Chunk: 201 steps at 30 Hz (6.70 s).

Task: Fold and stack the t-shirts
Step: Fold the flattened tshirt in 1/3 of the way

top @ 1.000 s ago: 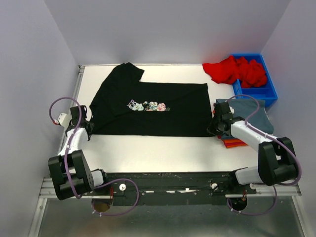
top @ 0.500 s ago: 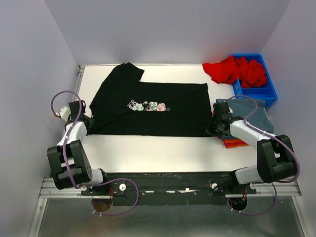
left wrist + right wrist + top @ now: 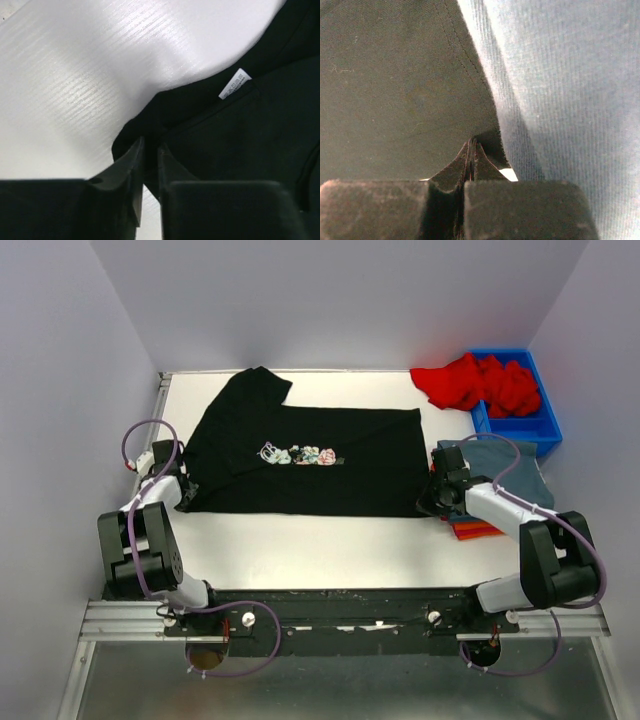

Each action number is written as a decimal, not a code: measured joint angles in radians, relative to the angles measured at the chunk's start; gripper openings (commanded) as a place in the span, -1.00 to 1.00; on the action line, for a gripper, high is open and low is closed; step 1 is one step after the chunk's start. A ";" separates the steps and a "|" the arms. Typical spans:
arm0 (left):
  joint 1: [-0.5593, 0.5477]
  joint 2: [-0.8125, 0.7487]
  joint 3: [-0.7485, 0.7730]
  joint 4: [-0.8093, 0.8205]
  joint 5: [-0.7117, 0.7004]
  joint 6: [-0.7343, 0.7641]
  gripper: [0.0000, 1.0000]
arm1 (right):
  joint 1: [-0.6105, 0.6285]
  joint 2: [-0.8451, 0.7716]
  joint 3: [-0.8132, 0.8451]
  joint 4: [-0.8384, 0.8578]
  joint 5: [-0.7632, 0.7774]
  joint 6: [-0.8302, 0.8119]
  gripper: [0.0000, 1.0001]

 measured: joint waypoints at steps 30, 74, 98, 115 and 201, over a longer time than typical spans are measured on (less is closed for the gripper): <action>0.025 0.108 0.147 -0.095 -0.163 -0.031 -0.23 | 0.000 0.057 0.040 -0.013 -0.009 0.014 -0.99; 0.066 -0.057 -0.159 0.224 0.122 -0.170 -1.00 | 0.000 0.048 0.040 -0.026 -0.003 0.008 -0.75; 0.065 -0.229 -0.262 0.225 0.124 -0.163 -1.00 | 0.000 -0.071 -0.056 -0.024 -0.005 0.040 -0.02; 0.065 -0.291 -0.262 0.226 0.124 -0.161 -1.00 | 0.062 0.042 0.061 -0.140 0.113 0.126 -0.96; 0.106 -0.702 -0.166 -0.158 0.077 -0.127 0.87 | 0.015 -0.262 0.212 -0.328 0.035 -0.077 -0.17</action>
